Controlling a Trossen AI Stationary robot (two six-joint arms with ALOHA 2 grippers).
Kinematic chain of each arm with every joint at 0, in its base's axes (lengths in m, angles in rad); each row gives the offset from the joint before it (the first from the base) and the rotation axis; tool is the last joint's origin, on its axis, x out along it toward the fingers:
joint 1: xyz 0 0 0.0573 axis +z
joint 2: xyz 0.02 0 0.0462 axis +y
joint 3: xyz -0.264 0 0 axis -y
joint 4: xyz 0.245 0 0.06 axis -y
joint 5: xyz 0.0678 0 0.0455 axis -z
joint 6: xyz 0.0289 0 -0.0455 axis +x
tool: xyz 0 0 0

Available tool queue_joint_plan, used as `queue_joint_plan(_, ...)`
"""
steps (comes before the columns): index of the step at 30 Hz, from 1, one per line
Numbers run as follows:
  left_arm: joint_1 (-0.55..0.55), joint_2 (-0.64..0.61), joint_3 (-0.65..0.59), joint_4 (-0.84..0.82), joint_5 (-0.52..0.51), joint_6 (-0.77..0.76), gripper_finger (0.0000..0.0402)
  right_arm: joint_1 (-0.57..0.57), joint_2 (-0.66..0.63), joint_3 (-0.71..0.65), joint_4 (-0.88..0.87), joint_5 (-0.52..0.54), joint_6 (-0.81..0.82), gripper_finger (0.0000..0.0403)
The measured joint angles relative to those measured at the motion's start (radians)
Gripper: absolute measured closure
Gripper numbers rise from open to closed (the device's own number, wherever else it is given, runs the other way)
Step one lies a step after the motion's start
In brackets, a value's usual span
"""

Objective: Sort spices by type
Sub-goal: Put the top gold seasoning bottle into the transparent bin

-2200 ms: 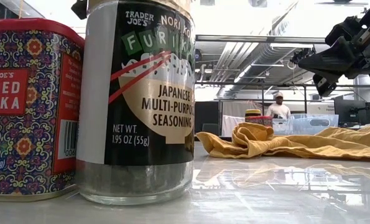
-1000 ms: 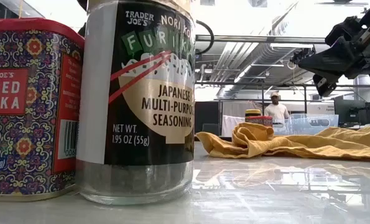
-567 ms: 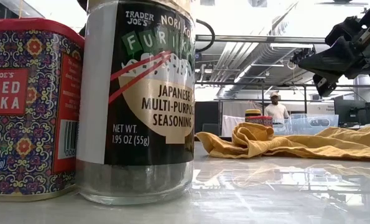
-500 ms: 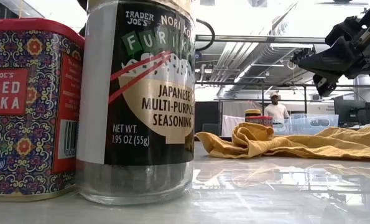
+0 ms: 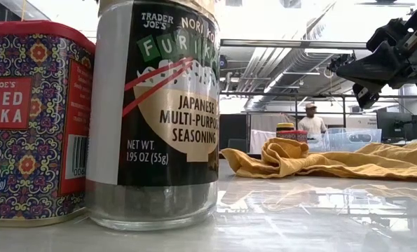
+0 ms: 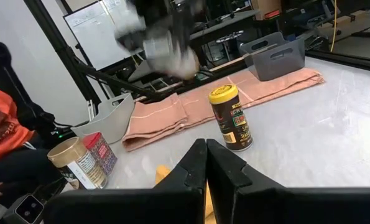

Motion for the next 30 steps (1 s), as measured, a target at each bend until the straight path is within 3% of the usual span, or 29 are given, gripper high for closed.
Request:
queue_joint_plan(5, 0.047, -0.113, 0.001, 0.279, -0.04, -0.253, 0.0154, 0.0, 0.0, 0.0, 0.0, 0.0, 0.0, 0.0402)
queue_joint_plan(17, 0.048, -0.082, 0.001, 0.869, 0.014, -0.687, 0.0154, 0.0, -0.001, -0.001, 0.032, 0.034, 0.01, 0.0402)
queue_joint_plan(20, 0.048, -0.084, 0.001, 0.976, 0.014, -0.739, 0.0151, 0.001, 0.005, -0.001, 0.162, 0.109, 0.209, 0.0402)
queue_joint_plan(24, 0.047, -0.084, 0.001, 0.995, 0.014, -0.748, 0.0152, 0.0, 0.025, -0.001, 0.366, 0.378, 0.519, 0.0402)
queue_joint_plan(26, 0.047, -0.082, 0.001, 0.991, 0.012, -0.748, 0.0152, -0.001, 0.056, -0.001, 0.401, 0.482, 0.593, 0.0402)
queue_joint_plan(30, 0.056, -0.079, 0.001, 0.997, 0.003, -0.74, 0.0153, 0.003, 0.193, 0.0, 0.575, 0.427, 0.637, 0.0402)
